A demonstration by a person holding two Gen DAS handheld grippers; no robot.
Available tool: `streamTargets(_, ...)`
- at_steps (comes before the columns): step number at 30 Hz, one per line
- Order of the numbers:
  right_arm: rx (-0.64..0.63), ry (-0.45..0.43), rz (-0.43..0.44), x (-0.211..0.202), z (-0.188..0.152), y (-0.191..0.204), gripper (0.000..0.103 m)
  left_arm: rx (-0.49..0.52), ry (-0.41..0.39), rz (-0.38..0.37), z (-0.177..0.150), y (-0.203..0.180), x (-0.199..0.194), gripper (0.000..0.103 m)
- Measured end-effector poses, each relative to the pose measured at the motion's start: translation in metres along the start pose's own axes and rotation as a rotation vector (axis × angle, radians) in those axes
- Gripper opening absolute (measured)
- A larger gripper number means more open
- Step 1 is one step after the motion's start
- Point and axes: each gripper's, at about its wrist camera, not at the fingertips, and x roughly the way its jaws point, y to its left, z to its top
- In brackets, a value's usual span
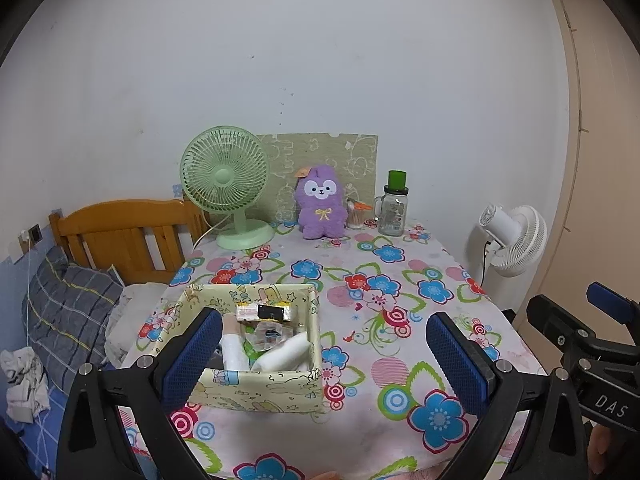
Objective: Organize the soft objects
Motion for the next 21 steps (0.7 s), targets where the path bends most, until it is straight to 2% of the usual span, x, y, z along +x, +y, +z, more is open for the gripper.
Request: streamTargets(21, -0.008, 0.006, -0.035, 0.0073, -0.0031, 0.0064, 0.101, 0.0, 0.01, -0.012, -0.0017, -0.0009, 0.0066, 0.103)
